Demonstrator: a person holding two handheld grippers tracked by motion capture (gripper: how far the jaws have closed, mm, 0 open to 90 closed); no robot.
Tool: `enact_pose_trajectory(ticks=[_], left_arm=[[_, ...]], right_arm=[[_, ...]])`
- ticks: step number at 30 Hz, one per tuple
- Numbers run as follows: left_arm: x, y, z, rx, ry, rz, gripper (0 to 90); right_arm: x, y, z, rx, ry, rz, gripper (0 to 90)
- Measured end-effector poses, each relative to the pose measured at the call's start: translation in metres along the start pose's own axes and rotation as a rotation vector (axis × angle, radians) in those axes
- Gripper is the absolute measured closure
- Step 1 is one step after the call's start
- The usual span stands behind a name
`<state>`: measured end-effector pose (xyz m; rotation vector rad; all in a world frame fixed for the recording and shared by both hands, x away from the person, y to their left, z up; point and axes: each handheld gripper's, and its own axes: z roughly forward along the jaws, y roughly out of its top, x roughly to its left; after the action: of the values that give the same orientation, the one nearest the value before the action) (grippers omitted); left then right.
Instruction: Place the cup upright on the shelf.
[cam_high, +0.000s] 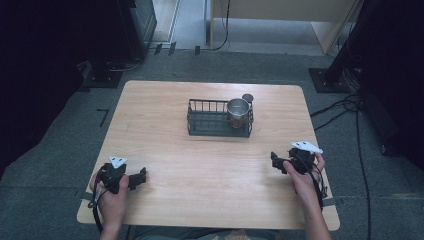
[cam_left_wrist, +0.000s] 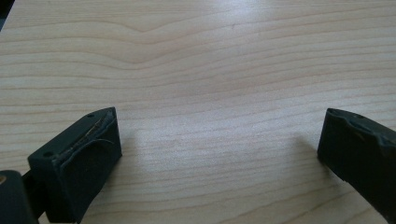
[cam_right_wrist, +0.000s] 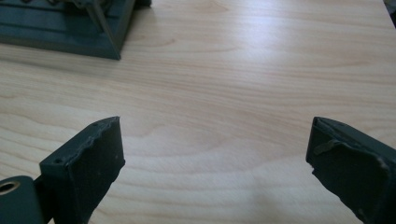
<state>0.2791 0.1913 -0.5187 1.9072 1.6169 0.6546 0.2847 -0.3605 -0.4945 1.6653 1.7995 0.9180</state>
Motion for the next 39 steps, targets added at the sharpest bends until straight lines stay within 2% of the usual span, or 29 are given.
enact_pose_trajectory(ticks=[23,31,39], left_arm=[[0.000,0.000,0.000,0.000,0.000,0.000,0.0],[0.000,0.000,0.000,0.000,0.000,0.000,0.0],[0.000,0.000,0.000,0.000,0.000,0.000,0.0]], right_arm=[[-0.048,-0.058,-0.029,0.076,-0.100,0.045,4.9],[-0.051,-0.067,-0.036,0.067,-0.123,0.048,4.7],[-0.052,-0.069,-0.038,0.067,-0.125,0.051,4.1]])
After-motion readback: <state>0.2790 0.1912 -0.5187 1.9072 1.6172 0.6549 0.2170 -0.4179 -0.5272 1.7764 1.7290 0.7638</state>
